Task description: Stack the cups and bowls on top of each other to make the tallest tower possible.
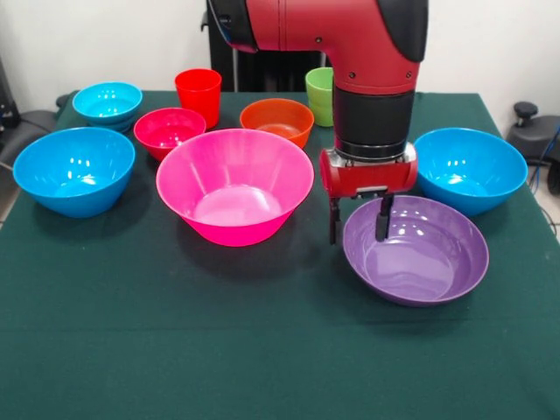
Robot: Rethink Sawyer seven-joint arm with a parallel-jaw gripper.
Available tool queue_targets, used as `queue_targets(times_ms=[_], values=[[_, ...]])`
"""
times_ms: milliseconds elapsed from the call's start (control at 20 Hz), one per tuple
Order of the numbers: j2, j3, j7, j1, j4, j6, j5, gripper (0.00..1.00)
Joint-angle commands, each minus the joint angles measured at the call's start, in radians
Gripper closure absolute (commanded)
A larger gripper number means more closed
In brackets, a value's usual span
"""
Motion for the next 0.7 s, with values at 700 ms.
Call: queue_targets(times_ms=[700], values=[[0.067,0.067,0.074,-0.002,0.055,-0.113,-0.102,0.0]])
